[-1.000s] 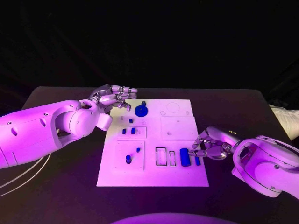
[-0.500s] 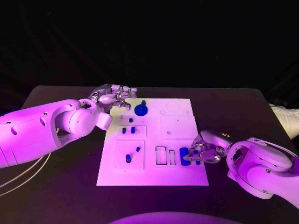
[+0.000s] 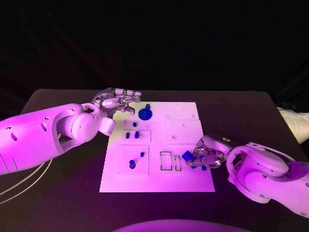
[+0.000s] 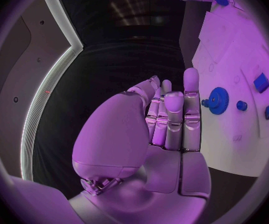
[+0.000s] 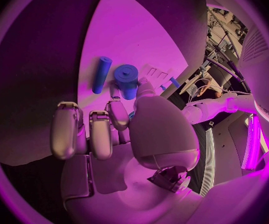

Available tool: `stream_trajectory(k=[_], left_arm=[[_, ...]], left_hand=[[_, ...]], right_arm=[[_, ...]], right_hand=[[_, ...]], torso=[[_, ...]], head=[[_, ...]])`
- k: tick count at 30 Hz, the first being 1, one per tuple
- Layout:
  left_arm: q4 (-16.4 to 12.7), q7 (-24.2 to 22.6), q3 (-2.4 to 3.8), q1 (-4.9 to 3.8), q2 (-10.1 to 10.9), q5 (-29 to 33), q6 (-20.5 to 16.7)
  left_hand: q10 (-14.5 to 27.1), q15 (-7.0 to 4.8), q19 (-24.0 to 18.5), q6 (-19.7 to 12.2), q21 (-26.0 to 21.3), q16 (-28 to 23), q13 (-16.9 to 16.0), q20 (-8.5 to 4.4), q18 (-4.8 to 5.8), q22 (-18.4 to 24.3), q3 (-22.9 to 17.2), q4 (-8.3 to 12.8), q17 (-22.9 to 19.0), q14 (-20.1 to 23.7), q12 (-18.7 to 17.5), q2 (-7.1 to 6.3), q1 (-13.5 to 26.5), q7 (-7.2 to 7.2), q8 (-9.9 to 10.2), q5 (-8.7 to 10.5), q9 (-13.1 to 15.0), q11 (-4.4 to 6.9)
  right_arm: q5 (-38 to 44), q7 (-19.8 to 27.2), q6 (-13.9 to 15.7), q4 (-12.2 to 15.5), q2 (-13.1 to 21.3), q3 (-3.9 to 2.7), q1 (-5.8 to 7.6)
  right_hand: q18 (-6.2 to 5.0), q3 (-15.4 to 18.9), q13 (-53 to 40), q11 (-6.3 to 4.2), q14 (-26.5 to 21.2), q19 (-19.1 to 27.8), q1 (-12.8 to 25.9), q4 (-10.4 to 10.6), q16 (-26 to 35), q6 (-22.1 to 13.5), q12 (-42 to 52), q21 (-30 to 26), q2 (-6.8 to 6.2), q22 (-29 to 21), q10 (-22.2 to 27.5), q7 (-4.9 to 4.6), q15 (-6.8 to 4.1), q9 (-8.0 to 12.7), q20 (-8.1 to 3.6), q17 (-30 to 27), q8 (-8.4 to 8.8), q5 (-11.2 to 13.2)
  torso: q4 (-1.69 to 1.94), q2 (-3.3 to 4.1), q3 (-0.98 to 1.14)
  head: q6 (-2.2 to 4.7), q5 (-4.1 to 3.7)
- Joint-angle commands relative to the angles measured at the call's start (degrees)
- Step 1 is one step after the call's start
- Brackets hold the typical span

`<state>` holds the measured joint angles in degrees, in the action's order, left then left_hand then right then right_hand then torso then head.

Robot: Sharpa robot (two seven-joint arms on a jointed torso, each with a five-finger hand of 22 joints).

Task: Assemble the parts on the task board

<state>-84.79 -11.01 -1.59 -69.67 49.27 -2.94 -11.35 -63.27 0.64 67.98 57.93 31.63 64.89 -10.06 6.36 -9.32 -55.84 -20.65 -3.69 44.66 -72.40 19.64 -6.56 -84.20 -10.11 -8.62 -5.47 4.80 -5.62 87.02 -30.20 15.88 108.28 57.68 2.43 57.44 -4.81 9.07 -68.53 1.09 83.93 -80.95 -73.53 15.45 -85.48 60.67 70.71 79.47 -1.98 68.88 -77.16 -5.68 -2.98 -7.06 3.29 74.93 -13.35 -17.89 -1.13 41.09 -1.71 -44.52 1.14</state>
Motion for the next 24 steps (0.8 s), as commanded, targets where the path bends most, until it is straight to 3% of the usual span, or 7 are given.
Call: stream_trajectory(k=[1,5,8,15,17,21,24], left_arm=[[-0.08,-0.1,0.03,0.01,-0.06,0.18,1.1],[-0.06,-0.05,0.03,0.02,-0.01,0.18,1.11],[-0.08,0.02,0.03,0.03,0.04,0.18,1.17],[-0.16,0.18,0.03,0.03,0.19,0.18,1.28],[-0.15,0.19,0.03,0.03,0.18,0.18,1.36],[-0.13,0.13,0.02,0.04,0.11,0.18,1.59],[-0.13,0.14,0.02,0.06,0.05,0.18,1.69]], left_hand=[[0.41,0.2,0.02,-0.49,-0.2,-0.37,-0.1,0.25,-1.1,0.09,0.13,0.06,-0.06,0.4,0.34,0.26,0.36,-0.02,-0.34,-0.16,-0.06,0.18],[0.41,0.2,0.02,-0.49,-0.2,-0.37,-0.1,0.25,-1.1,0.09,0.13,0.06,-0.06,0.4,0.34,0.26,0.36,-0.02,-0.34,-0.16,-0.06,0.18],[0.48,0.2,0.03,-0.53,-0.23,-0.41,-0.11,0.25,-1.11,0.1,0.13,0.11,-0.14,0.44,0.41,0.28,0.32,-0.02,-0.37,-0.17,-0.07,0.18],[0.51,0.2,0.03,-0.54,-0.24,-0.42,-0.11,0.25,-1.11,0.1,0.12,0.12,-0.17,0.45,0.44,0.29,0.3,-0.02,-0.38,-0.17,-0.07,0.18],[0.51,0.2,0.03,-0.54,-0.24,-0.42,-0.11,0.25,-1.11,0.1,0.12,0.12,-0.17,0.45,0.44,0.29,0.3,-0.02,-0.38,-0.17,-0.07,0.18],[0.69,0.25,0.01,-0.66,-0.32,-0.5,-0.13,0.28,-1.09,0.13,0.29,0.02,-0.33,0.56,0.57,0.22,0.54,-0.08,-0.42,-0.14,-0.1,0.11],[0.76,0.27,0.0,-0.7,-0.35,-0.51,-0.13,0.29,-1.08,0.14,0.34,-0.05,-0.37,0.59,0.62,0.22,0.65,-0.1,-0.43,-0.13,-0.12,0.09]], right_arm=[[2.47,-2.29,-3.01,-0.96,-0.49,0.47,-0.66],[3.32,-2.7,-3.3,-1.06,-0.97,0.47,-0.87],[3.47,-2.73,-1.79,-0.88,-1.06,0.47,-0.97],[0.5,-0.61,6.72,1.19,-0.26,0.41,-1.04],[-0.84,0.46,9.58,2.21,0.15,0.31,-0.96],[-3.42,1.87,13.0,3.62,0.5,0.13,-0.49],[-4.95,1.92,13.3,3.9,0.49,0.07,-0.07]], right_hand=[[0.57,-0.34,-0.16,-0.02,4.52,-0.19,-2.21,-0.98,-0.34,-0.2,0.09,0.35,0.77,0.07,-0.33,0.01,0.01,0.05,0.0,6.96,0.03,-0.22],[0.58,-0.85,-0.51,-0.2,4.6,-0.2,-4.38,-1.98,-0.58,0.47,0.17,0.4,1.44,0.18,-0.53,0.21,-0.11,-0.19,-0.06,7.45,-0.22,-0.09],[0.63,-1.97,-1.29,-0.52,4.64,-0.32,-6.19,-2.67,-0.71,1.34,0.7,0.55,2.91,0.47,-1.11,0.57,-0.35,-0.51,-0.25,7.72,-0.54,1.97],[0.76,-2.9,-2.12,-1.07,4.73,-0.68,-6.61,-2.49,-0.94,2.73,1.22,0.93,4.25,1.18,-1.85,1.22,-0.78,-1.1,-0.65,8.16,-1.1,1.9],[0.8,-2.67,-2.26,-1.15,4.75,-0.77,-5.35,-1.39,-0.99,2.76,1.21,1.02,4.38,1.32,-2.01,1.3,-0.87,-1.26,-0.81,8.27,-1.01,-0.1],[0.89,-1.01,-2.83,-1.18,4.81,-1.01,-1.88,1.1,-1.13,2.85,1.42,1.26,3.58,1.78,-2.47,1.32,-0.96,-1.65,-0.96,8.54,-0.81,-7.3],[0.9,-0.8,-2.92,-1.21,4.82,-1.05,-1.65,1.11,-1.16,2.89,1.41,1.31,3.59,1.86,-2.53,1.34,-0.98,-1.75,-0.98,8.6,-0.78,-7.97]], torso=[[0.05,0.04,-0.01],[-0.01,0.02,0.01],[-0.01,-0.01,-0.02],[-0.05,0.01,0.01],[-0.01,0.01,0.01],[0.06,-0.04,-0.03],[0.15,-0.04,-0.07]], head=[[-0.02,-0.12],[-0.04,-0.03],[-0.09,-0.04],[0.02,0.03],[-0.02,-0.01],[0.07,-0.12],[0.04,-0.18]])
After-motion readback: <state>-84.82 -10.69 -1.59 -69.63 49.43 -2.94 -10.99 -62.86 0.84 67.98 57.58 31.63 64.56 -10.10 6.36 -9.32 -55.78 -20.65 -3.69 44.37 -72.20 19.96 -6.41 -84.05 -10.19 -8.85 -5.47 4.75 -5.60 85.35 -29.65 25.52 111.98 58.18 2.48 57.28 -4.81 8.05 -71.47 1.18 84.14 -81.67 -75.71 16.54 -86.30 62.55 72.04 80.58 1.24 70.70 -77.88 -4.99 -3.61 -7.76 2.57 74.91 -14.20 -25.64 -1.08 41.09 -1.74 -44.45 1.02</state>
